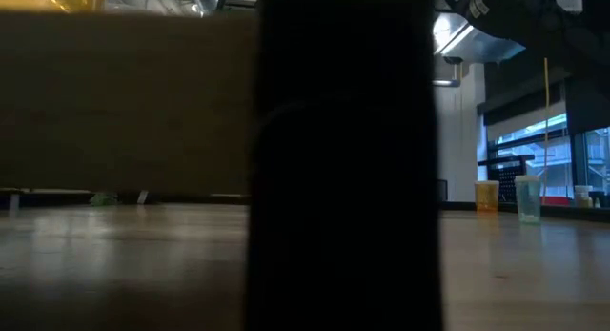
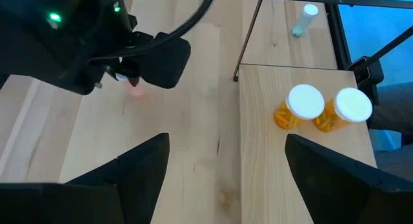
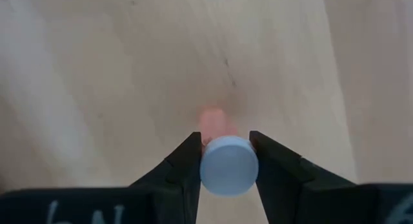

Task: Pick and place medicine bottles onto shelf by color
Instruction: Put the top pink pill bottle on the shelf aligned with the other pink pill bottle

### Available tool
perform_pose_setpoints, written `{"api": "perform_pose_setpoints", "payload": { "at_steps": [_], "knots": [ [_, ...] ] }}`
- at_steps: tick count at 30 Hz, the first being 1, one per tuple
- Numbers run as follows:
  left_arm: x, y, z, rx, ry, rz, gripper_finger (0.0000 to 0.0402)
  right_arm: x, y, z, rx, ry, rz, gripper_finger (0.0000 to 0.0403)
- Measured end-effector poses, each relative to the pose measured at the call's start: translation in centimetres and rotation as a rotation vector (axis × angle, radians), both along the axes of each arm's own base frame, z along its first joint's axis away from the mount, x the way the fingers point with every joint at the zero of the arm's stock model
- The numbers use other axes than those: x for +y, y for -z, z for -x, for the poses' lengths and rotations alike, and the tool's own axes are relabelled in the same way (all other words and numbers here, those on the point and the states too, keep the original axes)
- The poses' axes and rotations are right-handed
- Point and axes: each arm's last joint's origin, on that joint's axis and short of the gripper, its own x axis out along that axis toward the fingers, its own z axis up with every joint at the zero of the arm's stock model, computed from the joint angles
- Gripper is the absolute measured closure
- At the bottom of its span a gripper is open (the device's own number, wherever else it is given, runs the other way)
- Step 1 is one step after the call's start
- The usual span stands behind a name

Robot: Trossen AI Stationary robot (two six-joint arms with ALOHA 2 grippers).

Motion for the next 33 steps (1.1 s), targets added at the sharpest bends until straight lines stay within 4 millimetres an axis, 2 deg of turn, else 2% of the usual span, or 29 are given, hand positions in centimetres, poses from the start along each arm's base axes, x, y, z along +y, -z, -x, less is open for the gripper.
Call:
{"api": "perform_pose_setpoints", "payload": {
  "at_steps": [8,15,25,33],
  "knots": [
    [0.0,0.0,0.0,0.0,0.0,0.0,0.0099,-0.9,0.3,0.1,0.006,0.042,-0.008,0.028],
    [0.0,0.0,0.0,0.0,0.001,0.0,0.0099,-0.9,1.1,0.2,0.02,0.043,-0.006,0.028],
    [0.0,0.0,0.0,0.001,0.001,0.0,0.0099,-1.0,1.1,-0.7,-0.075,0.04,-0.002,0.028],
    [0.0,0.0,0.0,0.0,0.001,0.0,0.0099,-1.0,1.1,-0.6,-0.073,0.037,-0.004,0.0273]
  ]
}}
